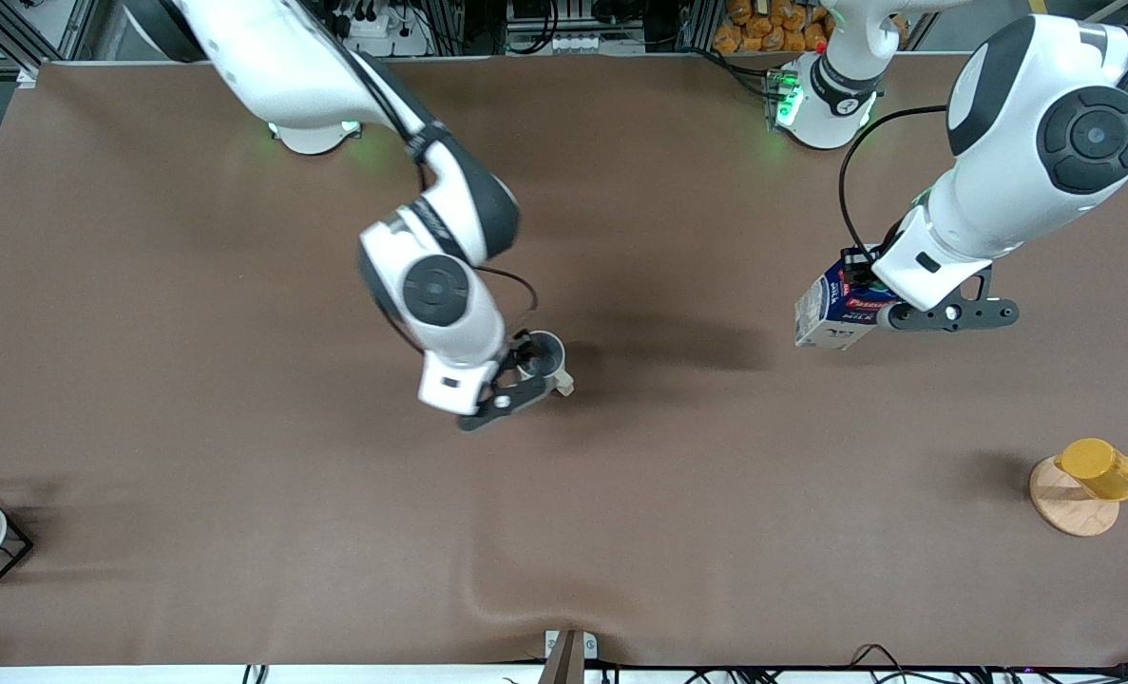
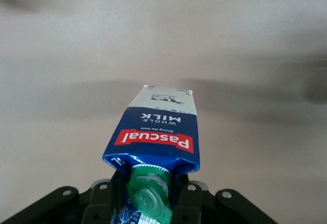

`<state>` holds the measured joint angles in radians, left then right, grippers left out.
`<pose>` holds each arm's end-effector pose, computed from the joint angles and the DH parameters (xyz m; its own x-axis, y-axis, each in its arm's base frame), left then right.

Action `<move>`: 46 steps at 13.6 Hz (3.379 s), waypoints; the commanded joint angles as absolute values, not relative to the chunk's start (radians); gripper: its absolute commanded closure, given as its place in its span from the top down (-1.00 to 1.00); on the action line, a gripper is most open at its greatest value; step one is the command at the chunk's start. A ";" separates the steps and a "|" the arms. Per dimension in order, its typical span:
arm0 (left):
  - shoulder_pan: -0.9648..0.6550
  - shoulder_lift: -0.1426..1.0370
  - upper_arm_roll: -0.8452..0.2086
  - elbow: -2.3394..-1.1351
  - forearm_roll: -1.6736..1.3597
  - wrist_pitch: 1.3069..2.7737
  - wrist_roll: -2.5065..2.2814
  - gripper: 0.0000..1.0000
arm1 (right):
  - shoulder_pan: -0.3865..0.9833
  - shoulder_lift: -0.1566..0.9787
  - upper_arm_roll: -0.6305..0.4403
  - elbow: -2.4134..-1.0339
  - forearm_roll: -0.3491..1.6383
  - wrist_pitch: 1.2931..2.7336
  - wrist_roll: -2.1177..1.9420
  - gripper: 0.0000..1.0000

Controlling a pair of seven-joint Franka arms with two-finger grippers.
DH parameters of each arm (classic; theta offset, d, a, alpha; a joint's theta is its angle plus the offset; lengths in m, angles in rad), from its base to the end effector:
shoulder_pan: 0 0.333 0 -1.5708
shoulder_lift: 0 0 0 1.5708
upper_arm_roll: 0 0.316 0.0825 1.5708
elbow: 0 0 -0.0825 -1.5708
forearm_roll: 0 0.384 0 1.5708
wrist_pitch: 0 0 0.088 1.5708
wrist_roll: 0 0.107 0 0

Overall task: Place milk next to cup
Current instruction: 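Lower the mug onto the table and open the right gripper, then carry the milk carton with the left gripper toward the mug while the right gripper withdraws, then lower the milk carton beside the mug and open the left gripper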

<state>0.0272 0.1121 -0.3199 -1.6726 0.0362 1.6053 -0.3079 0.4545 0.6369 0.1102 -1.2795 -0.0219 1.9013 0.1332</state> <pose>0.5553 -0.1554 0.5190 0.9863 0.0138 -0.1646 0.0052 -0.9986 -0.0526 0.6271 0.3732 0.3791 0.9138 0.4059 -0.0176 0.4049 -0.9134 -0.0429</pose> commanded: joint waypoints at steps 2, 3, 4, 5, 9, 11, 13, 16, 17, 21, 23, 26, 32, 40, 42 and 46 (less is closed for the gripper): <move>0.043 0.100 -0.334 -1.663 0.028 1.552 -0.322 -0.45 | 0.289 0.490 0.129 -1.396 -0.029 1.856 0.132 1.00; 0.038 0.101 -0.336 -1.664 0.025 1.552 -0.327 -0.45 | 0.249 0.441 0.129 -1.429 -0.028 1.856 0.114 1.00; 0.029 0.103 -0.339 -1.664 0.006 1.554 -0.346 -0.45 | 0.209 0.393 0.130 -1.463 -0.029 1.855 0.083 1.00; 0.015 0.110 -0.362 -1.664 -0.023 1.557 -0.398 -0.45 | 0.159 0.340 0.130 -1.504 -0.028 1.849 0.040 1.00; -0.041 0.138 -0.439 -1.670 -0.026 1.569 -0.514 -0.44 | 0.014 0.180 0.129 -1.588 -0.028 1.754 0.017 1.00; -0.092 0.150 -0.452 -1.667 -0.032 1.577 -0.558 -0.44 | -0.044 0.118 0.129 -1.603 -0.028 1.718 0.015 1.00; -0.158 0.166 -0.453 -1.669 -0.060 1.618 -0.632 -0.44 | -0.084 0.063 0.126 -1.620 -0.025 1.666 0.018 1.00; -0.264 0.222 -0.453 -1.666 -0.061 1.684 -0.782 -0.44 | -0.080 0.034 0.071 -1.605 -0.008 1.632 0.038 1.00; -0.299 0.239 -0.453 -1.664 -0.061 1.699 -0.829 -0.44 | -0.081 0.034 0.054 -1.588 -0.002 1.629 0.046 1.00; -0.440 0.369 -0.448 -1.573 -0.045 1.759 -1.058 -0.43 | -0.040 0.031 0.005 -1.542 -0.002 1.593 0.167 1.00; -0.471 0.449 -0.442 -1.476 -0.029 1.763 -1.103 -0.43 | -0.034 0.022 0.008 -1.532 0.000 1.542 0.230 1.00; -0.503 0.498 -0.442 -1.439 0.028 1.790 -1.135 -0.43 | -0.032 -0.008 0.000 -1.531 0.000 1.470 0.230 1.00; -0.535 0.598 -0.427 -1.371 0.038 1.870 -1.134 -0.42 | -0.028 -0.006 -0.064 -1.500 0.018 1.440 0.068 1.00; -0.594 0.647 -0.344 -1.368 0.044 1.953 -1.098 -0.32 | -0.028 -0.003 -0.063 -1.502 0.018 1.448 0.061 1.00; -0.594 0.646 -0.344 -1.368 0.044 1.954 -1.092 -0.23 | -0.025 -0.005 -0.060 -1.502 0.017 1.448 0.061 1.00; -0.592 0.649 -0.342 -1.370 0.051 1.954 -1.086 0.31 | -0.014 -0.006 -0.054 -1.502 0.005 1.450 0.058 1.00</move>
